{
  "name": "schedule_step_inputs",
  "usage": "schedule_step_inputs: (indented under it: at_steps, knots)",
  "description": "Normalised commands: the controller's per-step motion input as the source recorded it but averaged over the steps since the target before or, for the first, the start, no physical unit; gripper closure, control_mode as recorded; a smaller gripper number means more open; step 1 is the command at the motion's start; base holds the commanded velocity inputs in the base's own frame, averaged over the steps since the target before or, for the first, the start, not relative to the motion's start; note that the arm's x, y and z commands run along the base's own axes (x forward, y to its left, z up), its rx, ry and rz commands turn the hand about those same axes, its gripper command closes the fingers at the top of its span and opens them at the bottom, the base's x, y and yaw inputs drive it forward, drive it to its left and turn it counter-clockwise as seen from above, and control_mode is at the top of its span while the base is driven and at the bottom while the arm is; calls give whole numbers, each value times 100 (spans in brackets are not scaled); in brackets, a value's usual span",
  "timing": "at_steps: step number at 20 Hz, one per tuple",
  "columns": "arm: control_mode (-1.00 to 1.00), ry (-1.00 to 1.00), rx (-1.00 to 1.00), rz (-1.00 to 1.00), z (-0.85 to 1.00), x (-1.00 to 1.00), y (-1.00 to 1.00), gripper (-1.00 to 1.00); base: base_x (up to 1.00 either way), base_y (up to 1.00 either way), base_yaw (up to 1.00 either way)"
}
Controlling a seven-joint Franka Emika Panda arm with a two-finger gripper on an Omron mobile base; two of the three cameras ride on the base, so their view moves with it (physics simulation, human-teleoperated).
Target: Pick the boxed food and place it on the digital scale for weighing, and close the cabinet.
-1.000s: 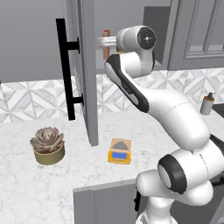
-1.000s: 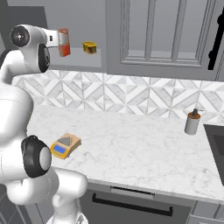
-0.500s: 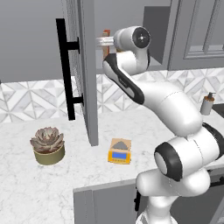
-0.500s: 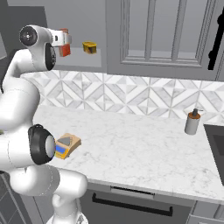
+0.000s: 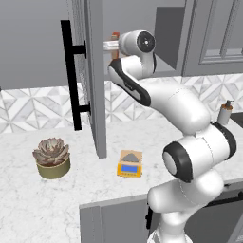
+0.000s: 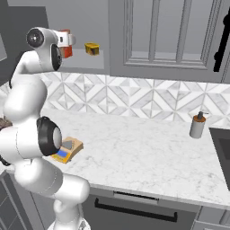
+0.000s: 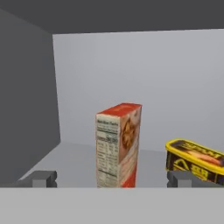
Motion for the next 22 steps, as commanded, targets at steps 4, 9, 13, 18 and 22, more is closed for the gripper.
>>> schedule_step_inputs:
  at_steps: [4, 9, 13, 18, 22]
  knots:
    - [-100, 0, -2, 0, -3, 40, 19, -100, 0, 0, 0]
    - [-100, 0, -1, 0, -8, 34, 10, -100, 0, 0, 0]
    - [-100, 0, 0, -2, -8, 25, 4, -100, 0, 0, 0]
    - [-100, 0, 0, -5, -2, 23, 2, 100, 0, 0, 0]
    - [-100, 0, 0, -4, 0, 19, 0, 100, 0, 0, 0]
